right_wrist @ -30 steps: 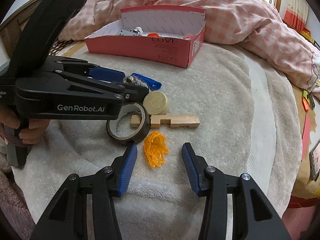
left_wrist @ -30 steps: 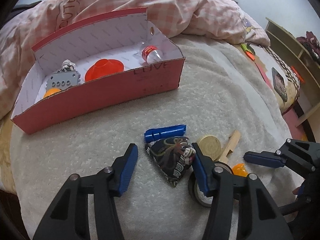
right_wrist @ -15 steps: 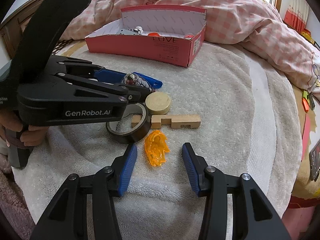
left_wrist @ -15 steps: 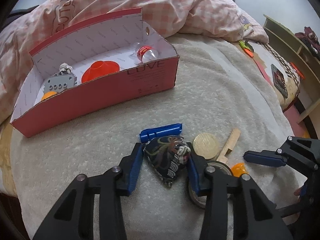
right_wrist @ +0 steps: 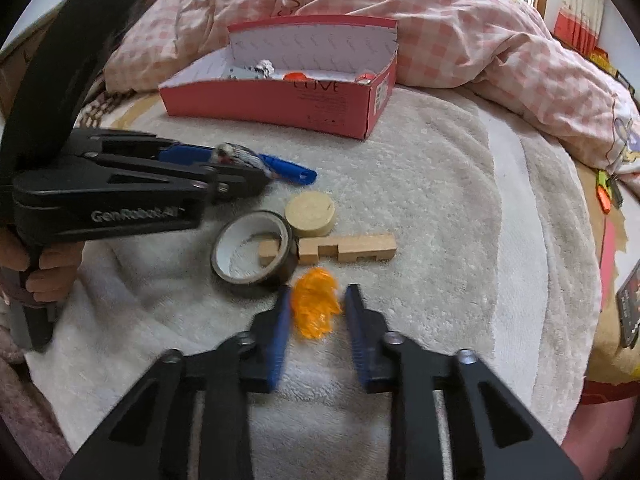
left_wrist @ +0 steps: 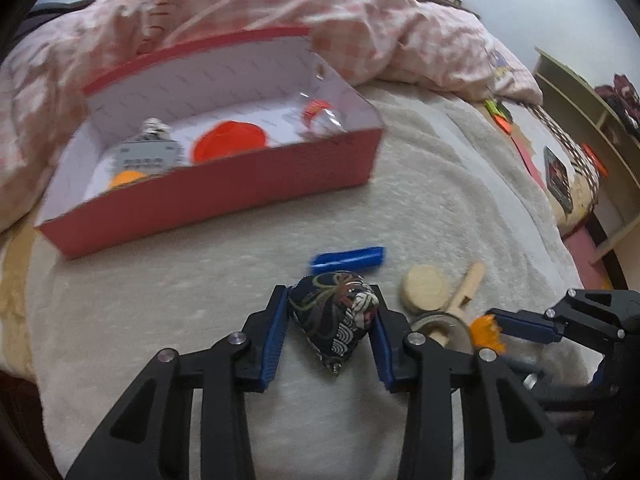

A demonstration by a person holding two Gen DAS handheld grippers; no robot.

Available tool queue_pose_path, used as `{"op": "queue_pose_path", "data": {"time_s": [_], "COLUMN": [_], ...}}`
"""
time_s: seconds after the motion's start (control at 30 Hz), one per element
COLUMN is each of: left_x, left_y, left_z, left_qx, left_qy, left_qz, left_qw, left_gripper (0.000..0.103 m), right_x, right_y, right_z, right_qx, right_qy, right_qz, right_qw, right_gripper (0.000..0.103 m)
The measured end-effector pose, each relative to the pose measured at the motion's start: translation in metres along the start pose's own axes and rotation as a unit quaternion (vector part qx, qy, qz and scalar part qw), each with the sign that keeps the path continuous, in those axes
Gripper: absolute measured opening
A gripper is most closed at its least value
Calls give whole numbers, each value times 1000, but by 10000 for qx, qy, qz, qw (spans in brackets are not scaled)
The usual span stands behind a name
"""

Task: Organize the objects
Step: 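Grasp the orange flower-shaped piece with the right gripper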

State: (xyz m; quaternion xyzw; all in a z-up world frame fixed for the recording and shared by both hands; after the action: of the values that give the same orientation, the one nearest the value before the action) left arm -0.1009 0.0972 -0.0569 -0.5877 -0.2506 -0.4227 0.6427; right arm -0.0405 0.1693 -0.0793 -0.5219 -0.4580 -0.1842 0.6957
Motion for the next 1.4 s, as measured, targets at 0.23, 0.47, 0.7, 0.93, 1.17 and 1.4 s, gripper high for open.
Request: {"op": "queue_pose_path", "data": {"time_s": [0.23, 0.47, 0.7, 0.93, 1.17, 1.4], "left_x": [23, 13, 10, 12, 14, 17], "left_y": [2, 22, 20, 21, 18, 14], "left_z": [-52, -77, -75, -76, -77, -82], "left_qx": [152, 373, 366, 416, 474, 521], "left_qy": [-626, -693, -697, -644, -626, -687], "left_qz": [265, 84, 96, 110, 120, 173], "left_qw": [9976, 9969, 9969, 9970, 9968, 9961], "left_gripper": [38, 41, 46, 45, 39, 39], "right_x": [4, -2, -4, 2, 14, 12], "right_y": [-5, 1, 0, -1, -15, -30], "right_z": [3, -3, -2, 4, 5, 0], "right_qx": [-64, 349, 350, 17, 6, 101], "right_qy": [-23, 173, 280, 112, 55, 8], "right_qz": [63, -229, -275, -174, 32, 107], "right_qw": [10000, 9990, 9986, 9998, 10000, 9999], "right_gripper": [24, 30, 34, 24, 24, 24]}}
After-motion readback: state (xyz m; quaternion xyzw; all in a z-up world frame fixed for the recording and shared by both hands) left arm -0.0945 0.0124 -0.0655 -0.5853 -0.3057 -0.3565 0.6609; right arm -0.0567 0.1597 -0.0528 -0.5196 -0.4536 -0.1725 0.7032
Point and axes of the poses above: each gripper's, at about its wrist camera, not at the fingertips, and x roughly against the way its jaws point, z to its right, y to its underside, the point moved 10 cm from there along -x, roughly the way its jaws point, and after that the axes turned 8 degrees about x, right-handed, at the moved point
